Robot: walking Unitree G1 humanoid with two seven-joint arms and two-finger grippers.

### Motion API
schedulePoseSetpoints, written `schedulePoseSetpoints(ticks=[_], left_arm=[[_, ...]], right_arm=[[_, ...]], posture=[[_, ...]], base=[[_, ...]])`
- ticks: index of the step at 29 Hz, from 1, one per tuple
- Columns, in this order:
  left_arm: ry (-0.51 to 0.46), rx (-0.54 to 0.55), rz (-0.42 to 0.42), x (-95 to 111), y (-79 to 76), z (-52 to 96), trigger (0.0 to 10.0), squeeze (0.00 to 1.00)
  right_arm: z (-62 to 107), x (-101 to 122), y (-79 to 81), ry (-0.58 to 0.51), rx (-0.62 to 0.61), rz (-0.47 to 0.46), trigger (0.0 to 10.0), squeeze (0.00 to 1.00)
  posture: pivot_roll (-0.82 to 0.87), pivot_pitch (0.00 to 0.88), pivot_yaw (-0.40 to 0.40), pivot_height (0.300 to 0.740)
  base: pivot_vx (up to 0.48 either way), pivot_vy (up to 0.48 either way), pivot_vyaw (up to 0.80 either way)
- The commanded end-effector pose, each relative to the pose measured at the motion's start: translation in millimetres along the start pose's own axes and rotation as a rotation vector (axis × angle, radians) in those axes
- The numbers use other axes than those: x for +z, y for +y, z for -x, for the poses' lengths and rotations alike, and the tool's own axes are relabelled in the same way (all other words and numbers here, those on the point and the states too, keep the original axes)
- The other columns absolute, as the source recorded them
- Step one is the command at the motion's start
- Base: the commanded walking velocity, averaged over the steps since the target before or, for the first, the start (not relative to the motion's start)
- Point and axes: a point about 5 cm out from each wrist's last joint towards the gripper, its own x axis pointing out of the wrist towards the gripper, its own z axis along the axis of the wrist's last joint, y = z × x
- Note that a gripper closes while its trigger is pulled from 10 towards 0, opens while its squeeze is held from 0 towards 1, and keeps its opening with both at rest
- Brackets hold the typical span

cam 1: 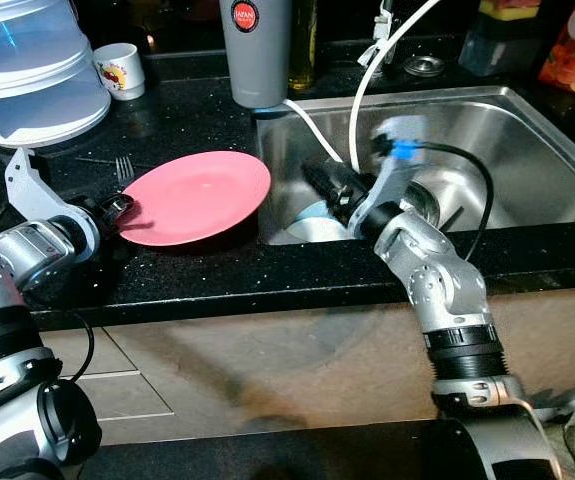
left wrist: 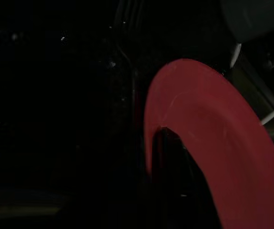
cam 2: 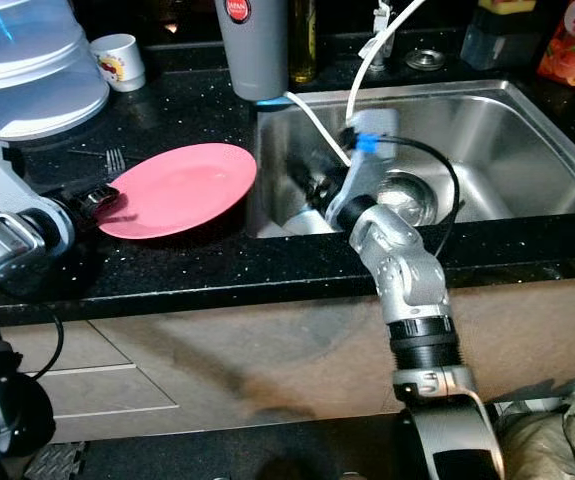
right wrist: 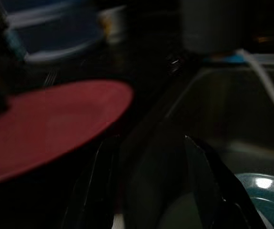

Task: Kitchen organization

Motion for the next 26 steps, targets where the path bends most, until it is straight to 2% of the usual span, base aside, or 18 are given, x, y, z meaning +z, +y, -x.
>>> schedulePoseSetpoints(ticks=[1,4,8,9,10,11,12,14,17,19,21,22,24,26], left_arm=[[-0.022,0.001,-0.018,1,1.4,1.6,0.0,0.00],[-0.073,-0.027,-0.040,7,-2.5,2.9,0.0,0.00],[-0.109,-0.077,-0.066,10,-8.7,4.2,0.0,0.00],[-0.120,-0.113,-0.086,10,-13.5,4.3,0.0,0.00],[-0.122,-0.139,-0.091,9,-17.0,4.4,0.0,0.00],[-0.122,-0.156,-0.093,8,-19.1,4.4,0.0,0.00],[-0.113,-0.174,-0.097,6,-20.9,4.0,0.0,0.00],[-0.097,-0.186,-0.105,1,-21.5,3.0,0.0,0.00],[-0.087,-0.196,-0.098,-5,-21.3,1.4,0.0,0.00],[-0.108,-0.242,-0.060,-5,-26.3,1.2,0.0,0.00],[-0.118,-0.257,-0.054,-4,-28.0,1.4,0.0,0.00],[-0.132,-0.271,-0.064,-3,-28.6,1.7,0.0,0.00],[-0.145,-0.288,-0.067,-3,-28.2,2.6,0.0,0.00],[-0.149,-0.299,-0.065,-3,-27.6,3.4,0.0,0.00]], right_arm=[[1.4,-8,1.7,0.049,0.035,0.043,10.0,0.00],[5.6,-8,-3.1,0.070,0.028,0.081,10.0,0.00],[7.4,-9,-5.6,0.080,0.012,0.065,10.0,0.00],[7.1,-9,-6.8,0.068,-0.020,0.006,10.0,0.07],[6.4,-8,-8.0,0.045,-0.049,-0.056,10.0,0.25],[5.9,-8,-8.7,0.030,-0.066,-0.097,10.0,0.25],[5.2,-7,-9.4,0.007,-0.082,-0.156,10.0,1.00],[4.4,-6,-9.0,-0.013,-0.088,-0.220,10.0,1.00],[3.6,-6,-4.2,-0.023,-0.070,-0.249,10.0,1.00],[2.6,-6,-0.6,-0.031,-0.058,-0.272,10.0,1.00],[2.1,-5,0.4,-0.037,-0.055,-0.290,10.0,1.00],[1.5,-4,1.1,-0.049,-0.059,-0.342,10.0,1.00],[1.3,-4,0.0,-0.047,-0.066,-0.382,10.0,1.00],[1.4,-4,-1.3,-0.039,-0.075,-0.399,10.0,1.00]], posture=[[0.02,0.111,0.023,0.740],[0.01,0.105,0.022,0.740],[0.01,0.103,0.023,0.740],[0.01,0.100,0.023,0.740],[0.01,0.098,0.024,0.740],[0.01,0.098,0.024,0.740],[0.01,0.095,0.024,0.740],[0.01,0.095,0.025,0.740],[0.01,0.093,0.028,0.740],[0.01,0.096,0.028,0.740],[0.01,0.098,0.028,0.740],[0.01,0.099,0.026,0.740],[0.01,0.103,0.026,0.740],[0.01,0.103,0.026,0.740]], base=[[0.000,0.000,0.00],[0.000,0.000,0.00],[0.000,0.000,0.00],[0.000,0.000,0.00],[0.000,0.000,0.00],[0.000,0.000,0.00],[0.000,0.000,0.00],[0.000,0.000,0.00],[0.000,0.000,0.00],[0.000,0.000,0.00],[0.000,0.000,0.00],[0.000,0.000,0.00],[0.000,0.000,0.00],[0.000,0.000,0.00]])
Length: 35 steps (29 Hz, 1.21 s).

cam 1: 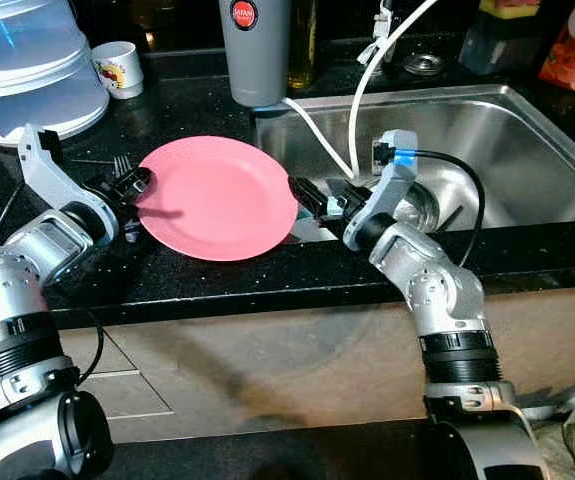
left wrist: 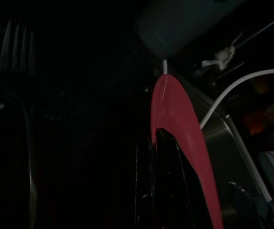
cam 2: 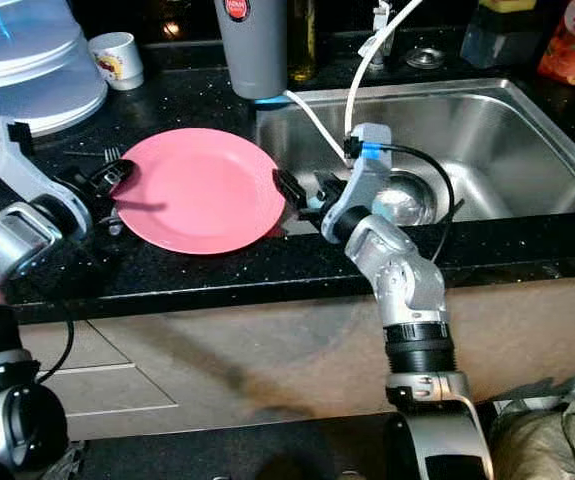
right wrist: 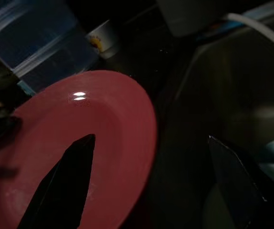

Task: Kitchen organization

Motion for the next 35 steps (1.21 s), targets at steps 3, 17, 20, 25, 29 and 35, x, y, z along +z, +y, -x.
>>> schedulePoseSetpoints(ticks=[3,17,20,25,29,35], left_arm=[[-0.017,-0.032,0.020,0,2.2,6.1,0.0,0.00],[-0.012,-0.089,0.112,-6,-0.2,4.6,0.0,0.00],[-0.009,-0.097,0.125,-8,-1.7,3.3,0.0,0.00],[0.007,-0.095,0.121,-13,-2.5,1.5,0.0,0.00],[0.014,-0.092,0.125,-16,-2.1,0.6,0.0,0.00],[0.021,-0.085,0.117,-17,-1.3,0.0,0.0,0.00]], right_arm=[[-1.0,2,-2.5,0.014,-0.029,-0.037,10.0,1.00],[0.7,-15,-1.1,0.133,-0.006,-0.086,10.0,0.00],[0.5,-18,3.1,0.147,0.016,-0.091,10.0,0.00],[-0.5,-15,9.6,0.133,0.060,-0.146,10.0,0.00],[-0.5,-9,14.4,0.105,0.102,-0.213,10.0,0.00],[0.7,-5,12.0,0.073,0.102,-0.250,0.0,0.00]], posture=[[0.01,0.105,0.026,0.740],[0.01,0.109,0.027,0.740],[0.01,0.110,0.027,0.740],[0.01,0.110,0.029,0.740],[0.01,0.109,0.030,0.740],[0.01,0.109,0.030,0.740]], base=[[0.000,0.000,0.00],[0.000,0.000,0.00],[0.000,0.000,0.00],[0.000,0.000,0.00],[0.000,0.000,0.00],[0.000,0.000,0.00]])
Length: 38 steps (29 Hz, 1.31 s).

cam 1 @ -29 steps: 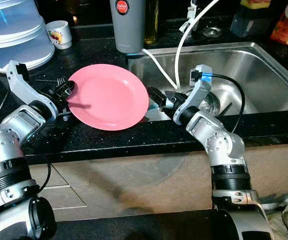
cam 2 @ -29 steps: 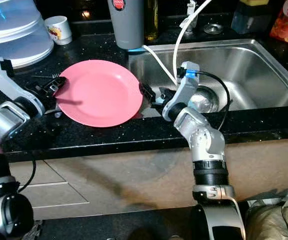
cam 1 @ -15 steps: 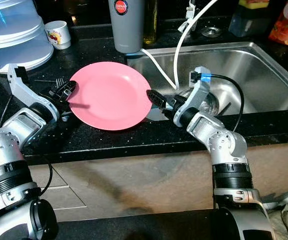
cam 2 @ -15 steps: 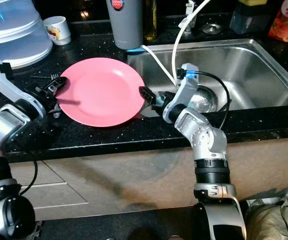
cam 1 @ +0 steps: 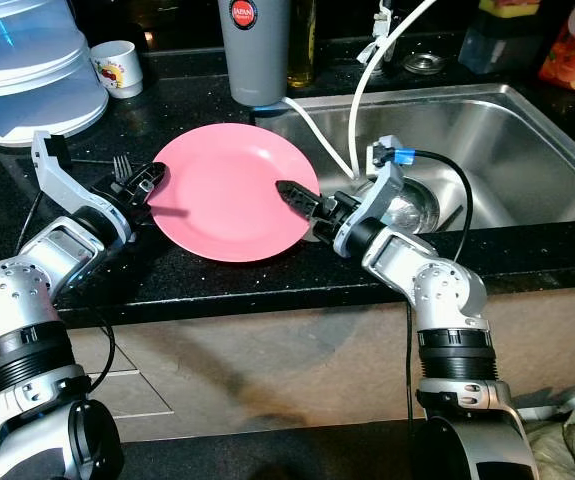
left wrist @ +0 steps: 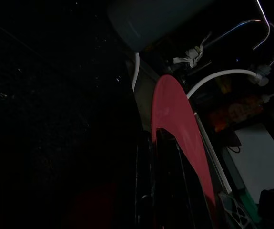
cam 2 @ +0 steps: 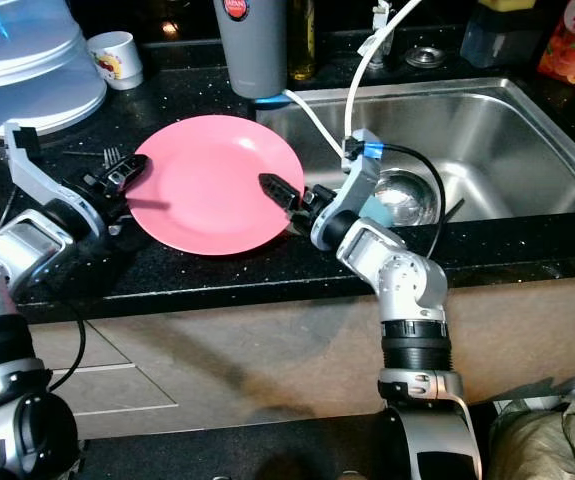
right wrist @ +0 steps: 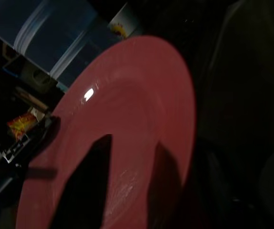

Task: Kitchen organization

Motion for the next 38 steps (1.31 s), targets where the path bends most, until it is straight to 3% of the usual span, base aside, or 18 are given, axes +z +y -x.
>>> schedulePoseSetpoints(ticks=[1,13,17,18,19,23,24,25,38], left_arm=[[0.004,0.016,0.002,-2,3.8,1.0,0.0,0.00],[0.016,0.029,-0.013,-3,5.6,1.7,0.0,0.00],[0.026,0.038,-0.062,-5,5.5,1.0,0.0,0.00],[0.028,0.038,-0.080,-5,5.5,0.9,4.4,0.00],[0.038,0.042,-0.110,-7,5.2,0.9,10.0,1.00],[0.038,0.054,-0.148,-7,4.8,0.7,10.0,1.00],[0.035,0.068,-0.160,-6,5.6,0.6,10.0,0.88],[0.027,0.072,-0.158,-4,5.7,0.5,10.0,0.00],[-0.152,0.015,-0.140,20,-5.2,2.4,10.0,0.00]], right_arm=[[0.4,0,2.0,-0.003,0.013,-0.018,0.0,0.00],[1.9,2,4.9,-0.021,0.029,-0.045,0.0,0.00],[2.4,4,5.0,-0.031,0.031,-0.058,0.0,0.00],[2.4,4,5.0,-0.034,0.031,-0.060,0.0,0.00],[2.7,6,4.3,-0.045,0.027,-0.070,0.0,0.00],[3.5,8,2.2,-0.055,0.016,-0.077,0.0,0.00],[3.8,8,1.8,-0.059,0.015,-0.082,0.0,0.00],[4.1,9,0.8,-0.063,0.008,-0.084,0.0,0.00],[9.2,22,-10.0,-0.152,-0.030,-0.165,0.0,0.00]], posture=[[0.01,0.109,0.030,0.740],[0.01,0.111,0.035,0.740],[0.01,0.113,0.036,0.740],[0.01,0.113,0.036,0.740],[0.01,0.114,0.036,0.740],[0.01,0.114,0.035,0.740],[0.01,0.114,0.035,0.740],[0.01,0.113,0.035,0.740],[0.01,0.105,0.034,0.740]], base=[[0.000,0.000,0.00],[0.000,0.000,0.00],[0.000,0.000,0.00],[0.000,0.000,0.00],[0.000,0.000,0.00],[0.000,0.000,0.00],[0.000,0.000,0.00],[0.000,0.000,0.00],[0.000,0.000,0.00]])
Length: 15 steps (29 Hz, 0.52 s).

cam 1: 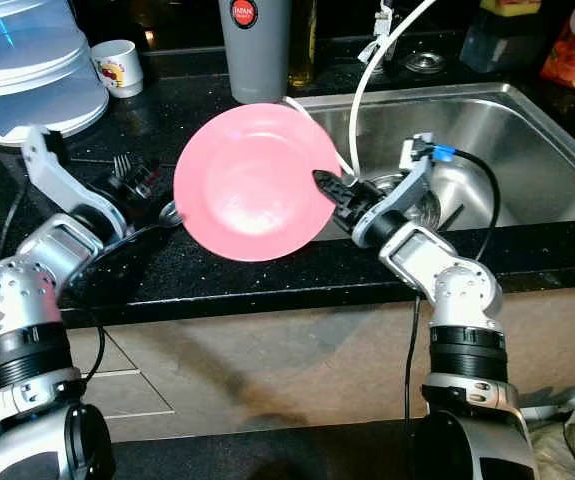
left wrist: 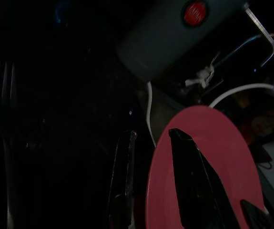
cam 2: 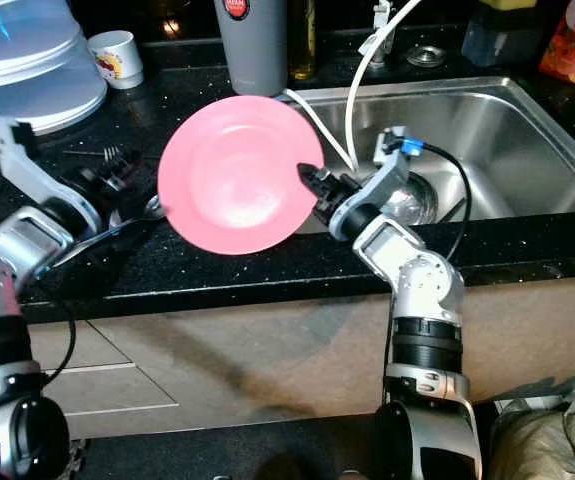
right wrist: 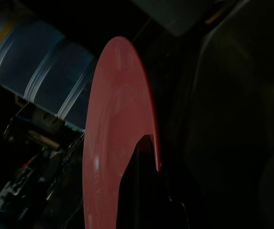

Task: Kitchen organization

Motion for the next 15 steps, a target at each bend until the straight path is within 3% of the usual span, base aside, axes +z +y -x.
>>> schedulePoseSetpoints(ticks=[1,5,7,9,12,15], left_arm=[[-0.036,-0.008,0.011,5,-1.1,1.4,10.0,0.00],[-0.075,-0.015,0.024,11,-2.2,1.7,10.0,0.00],[-0.113,-0.018,0.004,16,-3.7,1.7,10.0,0.00],[-0.122,-0.019,-0.008,17,-4.3,1.6,10.0,0.00],[-0.123,-0.031,-0.084,17,-8.4,0.1,10.0,0.00],[-0.039,-0.083,-0.263,-1,-19.7,-4.7,10.0,0.00]], right_arm=[[-1.4,5,-0.2,-0.039,-0.006,-0.029,0.0,0.00],[0.1,17,-5.6,-0.130,-0.042,-0.065,0.0,0.00],[4.5,34,-14.7,-0.247,-0.095,-0.106,0.0,0.00],[6.5,40,-18.0,-0.287,-0.116,-0.114,0.0,0.00],[13.3,56,-26.3,-0.393,-0.173,-0.120,0.0,0.00],[20.2,69,-30.8,-0.468,-0.235,-0.018,0.0,0.00]], posture=[[0.01,0.104,0.034,0.740],[0.01,0.101,0.033,0.740],[0.01,0.098,0.034,0.740],[0.01,0.098,0.034,0.740],[0.01,0.092,0.037,0.740],[0.01,0.090,0.038,0.740]], base=[[0.000,0.000,0.00],[0.000,0.000,0.00],[0.000,0.000,0.00],[0.000,0.000,0.00],[0.000,0.000,0.00],[0.000,0.000,0.00]])
